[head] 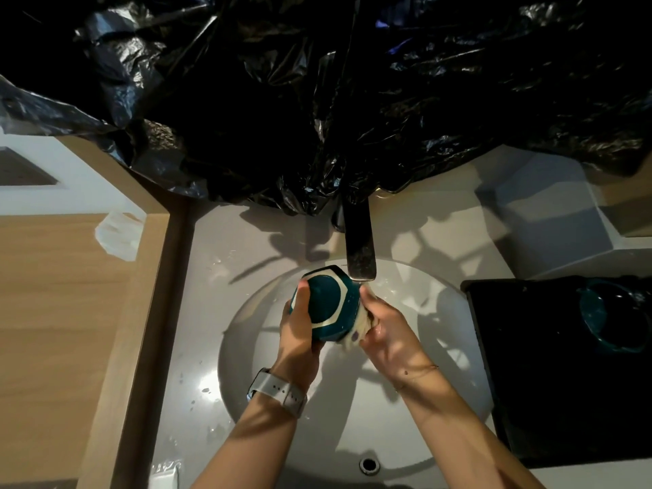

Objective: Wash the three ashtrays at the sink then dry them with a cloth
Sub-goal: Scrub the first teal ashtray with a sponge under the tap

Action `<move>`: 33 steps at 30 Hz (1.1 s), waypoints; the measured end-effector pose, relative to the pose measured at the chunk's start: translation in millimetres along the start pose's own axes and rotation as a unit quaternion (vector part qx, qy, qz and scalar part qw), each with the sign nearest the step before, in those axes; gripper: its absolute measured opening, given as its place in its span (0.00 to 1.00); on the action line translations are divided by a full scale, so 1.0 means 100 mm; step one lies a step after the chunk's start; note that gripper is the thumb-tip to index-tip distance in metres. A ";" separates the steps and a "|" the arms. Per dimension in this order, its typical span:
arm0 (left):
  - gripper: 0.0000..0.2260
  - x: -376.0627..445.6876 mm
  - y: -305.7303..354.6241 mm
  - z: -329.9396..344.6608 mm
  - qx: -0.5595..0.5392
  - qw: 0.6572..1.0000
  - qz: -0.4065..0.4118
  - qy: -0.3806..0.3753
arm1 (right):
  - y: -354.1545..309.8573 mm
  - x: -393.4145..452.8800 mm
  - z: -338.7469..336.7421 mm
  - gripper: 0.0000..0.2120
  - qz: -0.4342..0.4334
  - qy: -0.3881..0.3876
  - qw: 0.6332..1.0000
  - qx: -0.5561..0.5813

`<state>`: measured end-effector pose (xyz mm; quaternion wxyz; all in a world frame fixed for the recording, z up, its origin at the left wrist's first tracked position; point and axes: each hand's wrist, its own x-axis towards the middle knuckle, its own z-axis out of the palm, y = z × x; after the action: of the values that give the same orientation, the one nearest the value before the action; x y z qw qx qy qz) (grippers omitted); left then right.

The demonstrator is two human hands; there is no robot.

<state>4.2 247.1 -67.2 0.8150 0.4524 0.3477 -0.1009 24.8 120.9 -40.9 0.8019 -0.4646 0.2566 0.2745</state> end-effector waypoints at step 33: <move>0.24 0.00 0.10 0.14 -0.027 0.973 -0.200 -0.112 | 0.05 0.02 0.04 0.24 -0.225 0.069 0.790 -0.566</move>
<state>15.7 241.3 -54.9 0.8237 0.3374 0.3408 -0.3026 23.5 126.4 -43.6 0.4146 -0.8976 -0.0018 0.1495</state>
